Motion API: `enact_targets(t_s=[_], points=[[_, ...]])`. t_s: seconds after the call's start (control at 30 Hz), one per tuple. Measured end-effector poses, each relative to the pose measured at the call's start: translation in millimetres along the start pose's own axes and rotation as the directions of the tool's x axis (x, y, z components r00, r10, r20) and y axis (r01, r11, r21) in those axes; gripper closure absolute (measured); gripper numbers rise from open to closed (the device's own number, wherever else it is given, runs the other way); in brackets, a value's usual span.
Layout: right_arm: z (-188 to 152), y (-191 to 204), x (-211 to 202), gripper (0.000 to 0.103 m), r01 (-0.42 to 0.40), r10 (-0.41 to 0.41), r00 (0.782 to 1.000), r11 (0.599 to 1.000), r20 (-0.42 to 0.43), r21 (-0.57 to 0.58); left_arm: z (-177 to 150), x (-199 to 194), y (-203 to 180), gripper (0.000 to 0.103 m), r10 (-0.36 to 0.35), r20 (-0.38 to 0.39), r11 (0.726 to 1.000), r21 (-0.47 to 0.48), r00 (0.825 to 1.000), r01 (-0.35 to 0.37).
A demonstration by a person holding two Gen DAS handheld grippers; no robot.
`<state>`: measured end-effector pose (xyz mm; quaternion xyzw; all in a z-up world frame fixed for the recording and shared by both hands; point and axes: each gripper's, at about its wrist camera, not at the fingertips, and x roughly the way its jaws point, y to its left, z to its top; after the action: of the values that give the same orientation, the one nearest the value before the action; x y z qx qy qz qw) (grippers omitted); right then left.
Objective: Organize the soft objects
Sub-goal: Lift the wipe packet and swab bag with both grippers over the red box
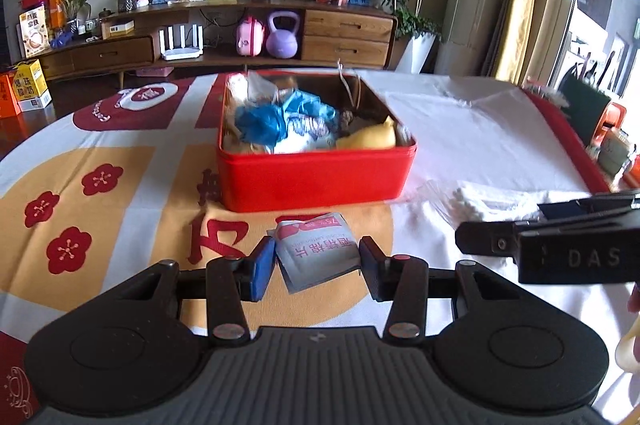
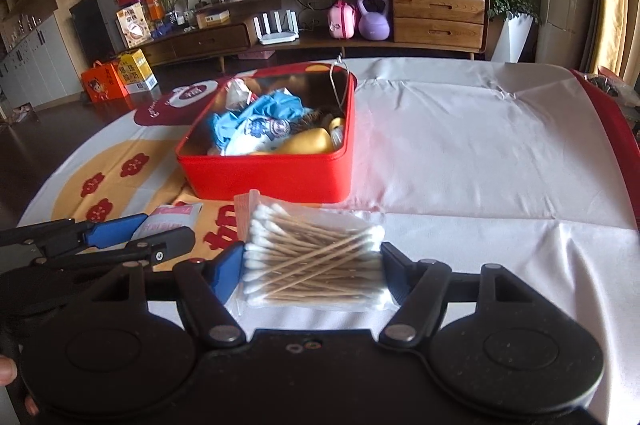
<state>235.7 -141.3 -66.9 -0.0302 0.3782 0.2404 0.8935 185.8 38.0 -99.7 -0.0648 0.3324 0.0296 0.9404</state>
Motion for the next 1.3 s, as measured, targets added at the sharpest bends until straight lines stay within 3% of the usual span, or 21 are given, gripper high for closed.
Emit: enact_targets(t_s=[0.7,1.3], points=[[48.5,23.2,-39.8,0.032,-0.024,0.034,0.990,0.997,0.137,-0.079,65.0,-48.2,-6.5,0.058,-0.012,0.167,1.000,0.024,0.986,0.008],[94.4,22.5,16.9,0.032,0.048,-0.027,0.991,0.986,0.132,-0.157,123.4,0.0,10.8,0.058,0.019,0.157,0.996,0.080,0.987,-0.031]])
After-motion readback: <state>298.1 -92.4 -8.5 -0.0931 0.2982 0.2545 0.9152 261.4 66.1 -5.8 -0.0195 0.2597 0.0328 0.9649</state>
